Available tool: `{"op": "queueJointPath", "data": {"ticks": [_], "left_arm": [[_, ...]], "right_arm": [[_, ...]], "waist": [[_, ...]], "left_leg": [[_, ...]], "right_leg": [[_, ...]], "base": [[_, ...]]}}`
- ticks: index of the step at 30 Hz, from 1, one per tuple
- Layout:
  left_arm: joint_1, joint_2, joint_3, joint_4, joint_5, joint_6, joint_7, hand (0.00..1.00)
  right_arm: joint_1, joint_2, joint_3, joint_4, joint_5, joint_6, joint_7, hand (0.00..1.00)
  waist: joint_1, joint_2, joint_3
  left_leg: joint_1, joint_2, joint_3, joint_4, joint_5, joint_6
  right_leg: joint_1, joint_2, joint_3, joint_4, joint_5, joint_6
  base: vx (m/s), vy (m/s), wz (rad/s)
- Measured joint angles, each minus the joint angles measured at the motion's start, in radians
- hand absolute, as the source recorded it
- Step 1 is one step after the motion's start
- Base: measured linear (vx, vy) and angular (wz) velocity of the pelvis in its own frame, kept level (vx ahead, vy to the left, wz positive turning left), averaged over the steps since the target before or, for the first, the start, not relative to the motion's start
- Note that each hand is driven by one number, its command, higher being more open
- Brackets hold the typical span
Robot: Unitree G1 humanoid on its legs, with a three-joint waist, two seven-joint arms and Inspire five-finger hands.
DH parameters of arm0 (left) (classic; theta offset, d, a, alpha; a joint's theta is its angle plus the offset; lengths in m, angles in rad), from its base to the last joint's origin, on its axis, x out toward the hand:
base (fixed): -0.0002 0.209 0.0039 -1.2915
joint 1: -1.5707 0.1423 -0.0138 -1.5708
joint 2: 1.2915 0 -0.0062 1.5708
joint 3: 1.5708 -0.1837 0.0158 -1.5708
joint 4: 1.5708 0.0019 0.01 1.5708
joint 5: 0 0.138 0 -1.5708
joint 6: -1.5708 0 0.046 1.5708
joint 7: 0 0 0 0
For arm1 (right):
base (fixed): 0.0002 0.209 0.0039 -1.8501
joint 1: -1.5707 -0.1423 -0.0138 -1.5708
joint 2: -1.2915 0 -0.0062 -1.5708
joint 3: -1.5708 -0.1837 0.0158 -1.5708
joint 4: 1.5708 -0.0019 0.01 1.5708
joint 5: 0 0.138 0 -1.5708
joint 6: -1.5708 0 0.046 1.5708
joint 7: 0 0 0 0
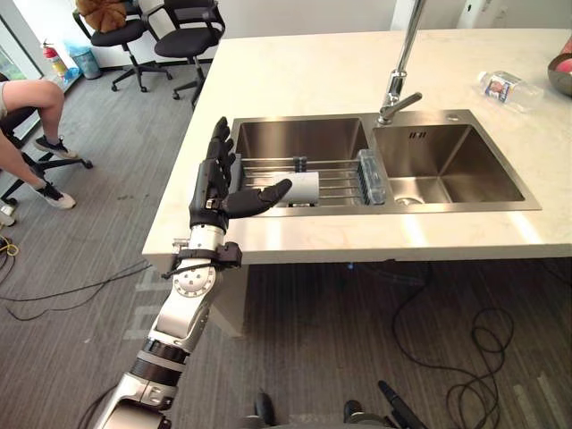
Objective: Walk over to the sink, pick up the cup, carry it to the dishwasher, place the cup inside the dishwasher, then close the dishwasher door
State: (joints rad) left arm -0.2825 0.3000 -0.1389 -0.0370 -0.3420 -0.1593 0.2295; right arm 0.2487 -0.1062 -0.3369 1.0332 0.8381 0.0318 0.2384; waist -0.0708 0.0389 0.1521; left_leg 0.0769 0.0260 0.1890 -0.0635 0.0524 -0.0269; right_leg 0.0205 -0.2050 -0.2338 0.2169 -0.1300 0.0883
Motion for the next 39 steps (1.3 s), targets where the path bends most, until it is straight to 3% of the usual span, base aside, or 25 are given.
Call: {"op": "queueJointPath", "data": {"ticks": [2, 4, 5, 6, 7, 9, 10, 11, 12, 13, 15, 20, 22, 24, 25, 26, 27, 28, 29, 31, 33, 34, 35, 39], "left_arm": [[0.0, -0.007, 0.024, -0.052, -0.018, -0.037, -0.029, 1.0], [-0.013, -0.007, 0.033, -0.058, -0.043, -0.07, -0.048, 1.0], [-0.02, -0.007, 0.033, -0.069, -0.049, -0.084, -0.057, 1.0], [-0.025, -0.007, 0.032, -0.072, -0.046, -0.095, -0.056, 1.0], [-0.036, -0.003, 0.034, -0.073, -0.021, -0.12, -0.043, 1.0], [-0.047, 0.024, 0.035, -0.072, 0.039, -0.148, -0.003, 1.0], [-0.048, 0.047, 0.036, -0.072, 0.063, -0.151, 0.015, 1.0], [-0.049, 0.062, 0.039, -0.072, 0.069, -0.151, 0.017, 1.0], [-0.049, 0.055, 0.039, -0.071, 0.068, -0.15, 0.017, 1.0], [-0.051, 0.054, 0.04, -0.072, 0.068, -0.149, 0.015, 1.0], [-0.07, 0.055, 0.043, -0.074, 0.066, -0.143, 0.012, 1.0], [-0.109, 0.044, 0.045, -0.072, -0.123, -0.135, -0.007, 1.0], [-0.109, 0.017, 0.068, -0.072, -0.234, -0.145, -0.017, 1.0], [-0.107, 0.0, 0.083, -0.072, -0.261, -0.146, -0.018, 1.0], [-0.1, -0.018, 0.096, -0.072, -0.261, -0.149, -0.018, 1.0], [-0.088, -0.031, 0.103, -0.072, -0.261, -0.16, -0.018, 1.0], [-0.082, -0.036, 0.103, -0.072, -0.26, -0.166, -0.018, 1.0], [-0.064, -0.044, 0.103, -0.073, -0.245, -0.182, -0.023, 1.0], [-0.054, -0.044, 0.103, -0.075, -0.236, -0.191, -0.027, 1.0], [-0.041, -0.043, 0.09, -0.09, -0.167, -0.197, -0.041, 1.0], [-0.037, -0.04, 0.067, -0.122, -0.12, -0.196, -0.043, 1.0], [-0.037, -0.039, 0.051, -0.134, -0.086, -0.197, -0.042, 1.0], [-0.038, -0.038, 0.042, -0.136, -0.059, -0.197, -0.041, 1.0], [-0.039, -0.029, 0.023, -0.135, -0.023, -0.195, -0.034, 1.0]], "right_arm": [[0.008, -0.007, -0.052, 0.003, 0.059, 0.001, 0.005, 1.0], [0.007, -0.007, -0.081, 0.006, 0.107, 0.0, 0.01, 1.0], [0.006, 0.001, -0.1, 0.012, 0.114, -0.001, 0.019, 1.0], [0.003, 0.007, -0.106, 0.018, 0.112, -0.001, 0.03, 1.0], [-0.004, 0.029, -0.128, 0.027, 0.106, -0.001, 0.042, 1.0], [-0.013, 0.059, -0.151, 0.037, 0.075, -0.002, 0.043, 1.0], [-0.006, 0.073, -0.167, 0.048, 0.049, -0.002, 0.034, 1.0], [0.007, 0.08, -0.18, 0.064, 0.022, -0.002, 0.025, 1.0], [0.009, 0.076, -0.195, 0.074, 0.012, -0.002, 0.021, 1.0], [0.009, 0.071, -0.228, 0.09, -0.012, -0.002, 0.021, 1.0], [0.004, 0.073, -0.249, 0.094, -0.054, -0.004, 0.022, 1.0], [-0.021, 0.07, -0.244, 0.082, -0.084, -0.019, 0.014, 1.0], [-0.039, 0.064, -0.223, 0.083, -0.075, -0.018, -0.002, 1.0], [-0.044, 0.055, -0.182, 0.082, -0.075, -0.015, -0.002, 1.0], [-0.047, 0.041, -0.147, 0.083, -0.075, -0.013, -0.002, 1.0], [-0.049, 0.022, -0.122, 0.083, -0.075, -0.012, -0.003, 1.0], [-0.049, 0.014, -0.115, 0.082, -0.075, -0.012, -0.003, 1.0], [-0.048, -0.001, -0.11, 0.082, -0.074, -0.012, -0.006, 1.0], [-0.048, -0.006, -0.109, 0.079, -0.072, -0.013, -0.006, 1.0], [-0.042, -0.021, -0.108, 0.044, -0.07, -0.015, -0.005, 1.0], [-0.043, -0.03, -0.102, 0.01, -0.07, -0.009, -0.004, 1.0], [-0.042, -0.04, -0.085, -0.005, -0.07, -0.005, -0.004, 1.0], [-0.041, -0.051, -0.083, -0.02, -0.068, 0.011, -0.007, 1.0], [-0.041, -0.009, -0.069, -0.024, 0.066, 0.059, -0.04, 1.0]], "waist": [[0.003, -0.021, 0.016], [-0.007, -0.02, 0.015], [-0.016, -0.017, 0.013], [-0.019, -0.014, 0.012], [-0.019, -0.006, 0.009], [-0.015, -0.017, 0.013], [-0.015, -0.032, 0.004], [-0.017, -0.056, -0.006], [-0.019, -0.043, 0.001], [-0.018, -0.016, 0.002], [-0.018, 0.003, -0.001], [-0.022, 0.004, 0.0], [-0.021, 0.004, 0.009], [-0.019, 0.0, 0.023], [-0.015, 0.001, 0.034], [-0.008, 0.018, 0.05], [-0.005, 0.026, 0.057], [0.003, 0.026, 0.07], [0.005, 0.024, 0.072], [0.006, 0.024, 0.073], [0.009, 0.018, 0.076], [0.011, 0.023, 0.073], [0.005, 0.042, 0.061], [-0.001, 0.038, 0.04]], "left_leg": [[0.061, -0.051, 0.002, -0.023, -0.014, 0.018], [0.1, -0.067, -0.001, -0.019, -0.029, 0.032], [0.12, -0.058, -0.004, -0.017, -0.044, 0.042], [0.123, -0.048, -0.004, -0.014, -0.049, 0.044], [0.118, -0.027, 0.002, -0.003, -0.064, 0.037], [0.113, -0.008, 0.015, 0.0, -0.076, 0.023], [0.114, -0.01, 0.019, 0.002, -0.077, 0.004], [0.123, -0.018, 0.015, 0.006, -0.083, -0.003], [0.134, -0.006, 0.014, 0.009, -0.086, -0.009], [0.135, 0.022, 0.015, 0.018, -0.099, -0.025], [0.134, 0.052, 0.023, 0.019, -0.109, -0.041], [0.104, 0.088, 0.065, 0.094, -0.142, -0.075], [0.038, 0.106, 0.07, 0.238, -0.2, -0.083], [-0.012, 0.122, 0.07, 0.362, -0.216, -0.091], [-0.08, 0.148, 0.067, 0.519, -0.218, -0.086], [-0.144, 0.188, 0.054, 0.684, -0.199, -0.057], [-0.169, 0.204, 0.037, 0.754, -0.18, -0.028], [-0.223, 0.226, -0.013, 0.893, -0.104, 0.02], [-0.236, 0.227, -0.025, 0.92, -0.125, 0.014], [-0.262, 0.196, -0.037, 0.877, -0.225, -0.006], [-0.278, 0.159, -0.035, 0.778, -0.24, -0.007], [-0.272, 0.134, -0.016, 0.663, -0.21, -0.017], [-0.254, 0.123, 0.016, 0.517, -0.098, -0.016], [-0.148, 0.073, 0.037, 0.3, -0.105, -0.019]], "right_leg": [[-0.061, -0.091, -0.051, 0.257, -0.075, -0.032], [-0.1, -0.142, -0.063, 0.404, -0.057, -0.062], [-0.109, -0.144, -0.063, 0.45, -0.032, -0.094], [-0.117, -0.143, -0.061, 0.461, -0.041, -0.096], [-0.123, -0.118, -0.06, 0.404, -0.074, -0.078], [-0.134, -0.088, -0.059, 0.259, -0.069, -0.058], [-0.129, -0.079, -0.056, 0.16, -0.029, -0.042], [-0.109, -0.075, -0.043, 0.092, 0.065, -0.014], [-0.09, -0.068, -0.052, 0.08, 0.081, 0.02], [-0.066, -0.032, -0.062, 0.04, 0.085, 0.014], [-0.049, 0.007, -0.067, 0.0, 0.093, 0.003], [-0.045, 0.047, -0.049, -0.027, 0.082, -0.007], [-0.083, 0.038, -0.042, 0.048, 0.028, -0.014], [-0.094, 0.029, -0.042, 0.096, -0.014, -0.022], [-0.095, 0.028, -0.042, 0.114, -0.038, -0.037], [-0.082, 0.045, -0.037, 0.127, -0.058, -0.054], [-0.069, 0.055, -0.032, 0.132, -0.069, -0.061], [-0.036, 0.074, -0.015, 0.13, -0.087, -0.084], [-0.026, 0.078, -0.009, 0.128, -0.094, -0.091], [0.001, 0.08, 0.018, 0.111, -0.105, -0.101], [0.022, 0.075, 0.042, 0.093, -0.095, -0.082], [0.028, 0.071, 0.057, 0.097, -0.099, -0.067], [0.029, 0.08, 0.068, 0.1, -0.108, -0.05], [0.035, 0.05, 0.05, 0.072, -0.114, -0.037]], "base": [[0.08, 0.035, -0.07], [0.1, 0.037, -0.04], [0.13, 0.038, 0.04], [0.12, 0.016, -0.04], [0.09, -0.003, -0.13], [0.09, -0.033, -0.16], [0.15, -0.096, -0.02], [0.18, -0.126, 0.04], [0.23, -0.164, 0.06], [0.24, -0.168, -0.03], [0.24, -0.142, -0.14], [0.13, -0.086, -0.18], [0.06, -0.069, -0.05], [0.02, -0.134, 0.04], [0.01, -0.201, -0.04], [0.01, -0.178, -0.13], [0.07, -0.163, -0.36], [0.1, -0.109, -0.37], [0.15, -0.113, -0.41], [0.19, -0.081, -0.43], [0.21, -0.006, -0.5], [0.25, 0.054, -0.45], [0.33, 0.089, -0.38], [0.24, 0.052, 0.07]]}}
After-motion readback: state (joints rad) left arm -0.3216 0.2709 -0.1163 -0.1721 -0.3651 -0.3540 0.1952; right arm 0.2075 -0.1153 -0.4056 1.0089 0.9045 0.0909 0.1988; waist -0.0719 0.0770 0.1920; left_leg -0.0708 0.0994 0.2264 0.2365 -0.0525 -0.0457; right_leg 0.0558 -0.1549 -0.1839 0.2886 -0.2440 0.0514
